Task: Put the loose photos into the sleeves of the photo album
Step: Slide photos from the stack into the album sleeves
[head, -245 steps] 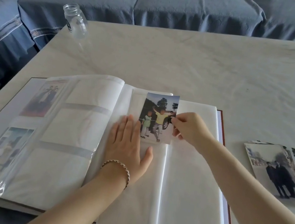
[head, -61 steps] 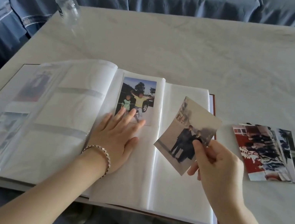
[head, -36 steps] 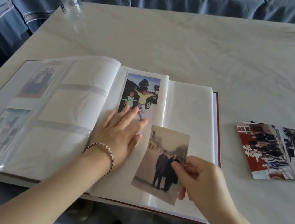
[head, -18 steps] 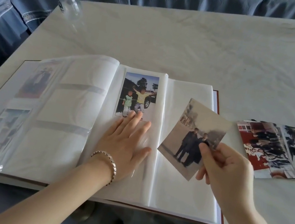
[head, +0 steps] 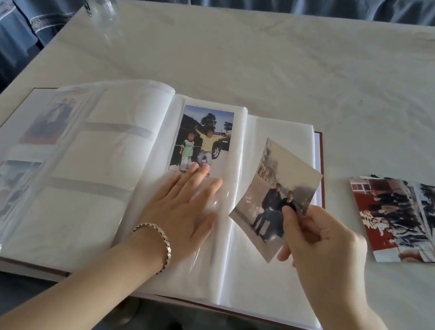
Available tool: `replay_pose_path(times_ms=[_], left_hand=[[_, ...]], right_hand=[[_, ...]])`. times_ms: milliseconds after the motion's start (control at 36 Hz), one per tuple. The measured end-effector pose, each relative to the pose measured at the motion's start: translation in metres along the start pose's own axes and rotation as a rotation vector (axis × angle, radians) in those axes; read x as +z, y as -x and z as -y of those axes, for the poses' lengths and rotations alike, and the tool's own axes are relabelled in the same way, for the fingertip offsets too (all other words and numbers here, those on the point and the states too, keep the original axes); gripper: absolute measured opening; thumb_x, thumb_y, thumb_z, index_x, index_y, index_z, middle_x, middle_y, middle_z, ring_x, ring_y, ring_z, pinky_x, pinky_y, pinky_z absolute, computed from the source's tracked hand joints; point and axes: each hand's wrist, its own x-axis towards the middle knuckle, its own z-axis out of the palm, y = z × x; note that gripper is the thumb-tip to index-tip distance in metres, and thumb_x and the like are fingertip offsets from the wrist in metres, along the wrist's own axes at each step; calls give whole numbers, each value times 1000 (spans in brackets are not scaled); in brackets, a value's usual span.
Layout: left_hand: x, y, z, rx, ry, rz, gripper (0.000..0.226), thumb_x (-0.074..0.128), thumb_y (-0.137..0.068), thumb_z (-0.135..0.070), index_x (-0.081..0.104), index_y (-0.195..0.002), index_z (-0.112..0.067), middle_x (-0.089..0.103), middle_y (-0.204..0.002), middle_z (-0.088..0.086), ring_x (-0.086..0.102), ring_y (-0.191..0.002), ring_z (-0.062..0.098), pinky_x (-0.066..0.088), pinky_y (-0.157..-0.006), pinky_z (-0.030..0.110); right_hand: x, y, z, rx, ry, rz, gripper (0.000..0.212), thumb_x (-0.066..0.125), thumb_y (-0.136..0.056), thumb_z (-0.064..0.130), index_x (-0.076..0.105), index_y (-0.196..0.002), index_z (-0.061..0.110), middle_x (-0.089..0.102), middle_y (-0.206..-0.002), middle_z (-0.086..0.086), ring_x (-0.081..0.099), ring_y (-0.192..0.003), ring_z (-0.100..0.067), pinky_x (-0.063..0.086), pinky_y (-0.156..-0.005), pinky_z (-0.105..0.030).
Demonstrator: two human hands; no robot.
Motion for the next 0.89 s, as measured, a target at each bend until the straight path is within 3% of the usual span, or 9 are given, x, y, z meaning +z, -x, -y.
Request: replay_pose_path(times_ms=[139,250,500,639,806,889], left_hand=[[0,0,-1,-11,11,-1,78,-13,-76,-53,4,-149,-31,-8,-158,-2,-14,-143,13,-18,-110,24],[-1,-1,-1,-13,-13,9,79,-17,-74,-54,0,-148,-31,-11,-157,-2,-17,-143,13,-17,-111,26],[1,-1,0,-10,3,4,78,-13,-76,-54,4,-149,-31,-7,-158,-2,-13,-144,14,-16,-111,25],[0,-1,0,-9,-6,10,79,-15,-76,-55,3,-149,-31,-9,-157,-2,-14,-144,14,-15,-111,26],[1,0,1,-7,19,-6,75,-11,-80,-56,8,-148,-31,-3,-158,-2,-11,-144,13,-13,-113,26],[1,0,1,-2,64,-24,73,-6,-84,-53,18,-148,-29,6,-158,-1,-4,-145,14,-12,-112,24]], right_hand=[[-2,-2,3,-20,-17,-31,20,63,-85,11,62,-67,2,62,-50,8,58,-43,-2,46,-39,-18],[2,-1,3,10,-16,10,19,63,-85,13,63,-69,2,63,-55,12,59,-45,0,44,-40,-11],[4,-3,5,27,-8,4,19,63,-86,12,63,-70,0,64,-57,10,60,-46,-1,48,-42,-19],[4,-1,6,64,-25,14,19,62,-86,15,64,-73,1,66,-63,9,60,-46,-2,46,-40,-17],[12,3,3,56,23,53,19,61,-86,18,64,-71,8,67,-62,6,60,-45,-5,49,-42,-25],[15,6,6,46,21,88,20,57,-86,27,60,-70,15,64,-62,8,60,-47,-3,51,-46,-21]])
